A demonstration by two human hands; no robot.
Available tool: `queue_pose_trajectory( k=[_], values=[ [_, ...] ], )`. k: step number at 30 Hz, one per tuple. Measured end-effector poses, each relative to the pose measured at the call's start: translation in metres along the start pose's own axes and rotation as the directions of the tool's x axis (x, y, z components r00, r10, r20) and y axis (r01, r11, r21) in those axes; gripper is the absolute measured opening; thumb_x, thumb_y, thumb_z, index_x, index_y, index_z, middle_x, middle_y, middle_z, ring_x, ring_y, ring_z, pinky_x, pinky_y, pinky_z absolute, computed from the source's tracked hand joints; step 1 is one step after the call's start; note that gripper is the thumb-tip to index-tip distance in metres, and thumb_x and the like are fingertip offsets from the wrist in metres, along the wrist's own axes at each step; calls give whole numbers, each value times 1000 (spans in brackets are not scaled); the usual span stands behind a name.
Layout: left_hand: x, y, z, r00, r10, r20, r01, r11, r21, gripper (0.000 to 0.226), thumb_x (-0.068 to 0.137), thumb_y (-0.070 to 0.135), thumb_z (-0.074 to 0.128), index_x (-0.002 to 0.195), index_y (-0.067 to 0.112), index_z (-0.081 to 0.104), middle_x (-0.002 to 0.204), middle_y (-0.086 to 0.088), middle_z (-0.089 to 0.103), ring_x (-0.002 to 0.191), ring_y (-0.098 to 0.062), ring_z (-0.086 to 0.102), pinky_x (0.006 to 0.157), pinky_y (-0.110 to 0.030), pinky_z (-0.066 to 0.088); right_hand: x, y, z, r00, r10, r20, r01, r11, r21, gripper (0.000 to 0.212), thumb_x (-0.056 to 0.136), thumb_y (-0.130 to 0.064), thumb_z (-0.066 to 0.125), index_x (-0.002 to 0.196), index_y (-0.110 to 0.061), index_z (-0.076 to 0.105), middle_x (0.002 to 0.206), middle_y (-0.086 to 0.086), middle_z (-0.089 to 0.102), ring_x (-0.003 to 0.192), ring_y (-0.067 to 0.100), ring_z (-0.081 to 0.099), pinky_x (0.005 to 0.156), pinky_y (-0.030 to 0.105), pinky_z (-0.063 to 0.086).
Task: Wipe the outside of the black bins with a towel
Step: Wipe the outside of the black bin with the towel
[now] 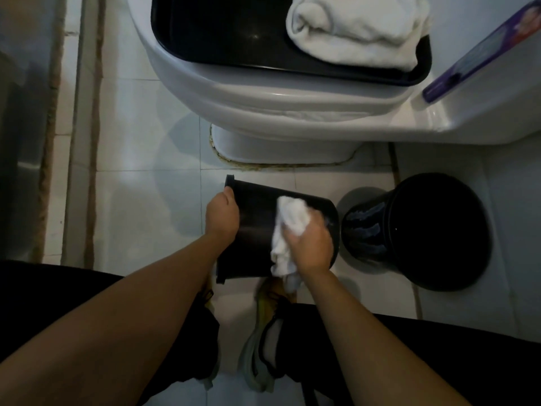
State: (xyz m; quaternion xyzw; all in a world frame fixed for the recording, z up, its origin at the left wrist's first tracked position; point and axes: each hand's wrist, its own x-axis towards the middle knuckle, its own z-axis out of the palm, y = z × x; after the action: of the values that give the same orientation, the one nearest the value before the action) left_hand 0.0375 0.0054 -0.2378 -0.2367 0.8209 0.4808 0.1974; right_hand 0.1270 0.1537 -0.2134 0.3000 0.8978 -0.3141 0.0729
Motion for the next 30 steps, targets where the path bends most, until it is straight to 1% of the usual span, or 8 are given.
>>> queue_pose_trajectory(
  k=[3,6,10,14,19,23,26,30],
  values=[
    [-2,4,1,1000,-3,-9,4,999,44,47,106,34,25,70,14,47,67,-2,48,62,-10,47,56,-18,35,14,5,-10,931,324,-166,-317,946,67,58,85,-34,72,134,-13,51,128,8,56,116,28,57,91,34,44],
    [-1,6,1,1000,-8,-25,9,999,51,48,106,33,24,72,12,50,68,-2,50,64,-10,48,58,-23,36,-10,-14,8,985,122,-124,-133,988,-85,57,86,-33,69,136,-14,49,126,6,53,113,24,56,93,37,49],
    [1,2,1,1000,7,-30,-5,999,46,48,106,33,25,69,12,49,68,-3,50,64,-11,49,61,-26,37,-30,-6,21,982,-187,-2,187,981,-59,45,81,-36,74,116,-14,59,108,2,58,93,20,60,80,31,52],
    [3,6,0,1000,-17,1,17,996,84,48,106,34,24,70,15,49,70,-2,51,66,-10,49,75,-28,38,-4,17,1,968,185,-172,-170,981,97,53,82,-32,76,126,-11,57,121,9,59,109,28,60,87,30,43],
    [-1,10,2,1000,-28,-14,30,994,107,45,106,34,24,70,17,47,70,0,50,64,-6,47,76,-27,38,17,41,-21,898,350,-267,-321,936,147,49,82,-32,75,123,-11,57,123,13,60,112,34,59,86,36,44],
    [-4,3,0,1000,1,3,-1,991,133,41,103,43,32,79,16,51,76,-1,54,70,-10,52,76,-29,40,8,41,-15,900,336,-279,-324,942,90,50,83,-30,74,125,-10,56,121,13,57,109,34,59,85,37,46],
    [-7,-7,-1,997,75,34,-80,979,187,37,97,45,46,101,9,55,90,-5,60,82,-19,59,76,-31,46,-18,42,-2,935,249,-251,-237,969,76,55,80,-28,76,128,-11,55,121,10,57,106,30,60,85,36,47],
    [-3,0,0,996,89,32,-94,974,205,34,99,40,46,104,7,54,91,-7,59,84,-21,58,72,-30,44,-46,36,16,975,118,-190,-101,990,96,49,77,-27,79,119,-11,61,111,6,60,100,24,62,83,33,52]
  ],
)
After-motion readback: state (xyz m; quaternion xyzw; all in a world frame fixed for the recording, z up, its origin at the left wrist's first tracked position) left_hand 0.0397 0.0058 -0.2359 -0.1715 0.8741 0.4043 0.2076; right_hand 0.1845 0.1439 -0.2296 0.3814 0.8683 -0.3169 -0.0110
